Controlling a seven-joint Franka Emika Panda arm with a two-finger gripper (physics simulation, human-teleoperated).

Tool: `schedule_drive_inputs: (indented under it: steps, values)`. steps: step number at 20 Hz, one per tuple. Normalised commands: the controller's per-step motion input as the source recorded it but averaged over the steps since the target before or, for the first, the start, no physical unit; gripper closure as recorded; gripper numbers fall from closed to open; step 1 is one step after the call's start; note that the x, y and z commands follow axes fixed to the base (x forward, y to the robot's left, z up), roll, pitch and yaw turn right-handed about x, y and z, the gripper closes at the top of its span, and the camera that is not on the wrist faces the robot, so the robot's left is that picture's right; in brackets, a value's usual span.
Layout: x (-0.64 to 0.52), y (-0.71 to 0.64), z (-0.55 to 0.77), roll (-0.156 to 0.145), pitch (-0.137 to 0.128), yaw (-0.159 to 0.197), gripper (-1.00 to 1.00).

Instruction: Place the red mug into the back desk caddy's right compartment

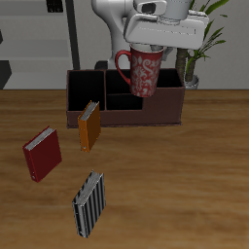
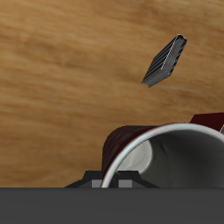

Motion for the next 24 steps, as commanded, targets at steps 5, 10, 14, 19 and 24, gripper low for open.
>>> schedule_drive_inputs:
  steps: [5, 10, 14, 19, 24]
  values:
    - [-0.45, -0.04, 0.29, -0.006, -0.027, -0.041, 1.00]
    - [-0.52, 0.00, 0.16, -0.009, -0.015, -0.040, 1.00]
    - [-0.49, 0.08, 0.00, 0.015, -0.001, -0.008, 1.00]
    - [-0.40, 0.04, -0.01, 0.033, 0.013, -0.005, 1.00]
    - [-0.40, 0.09, -0.01, 0.027, -0.015, 0.003, 1.00]
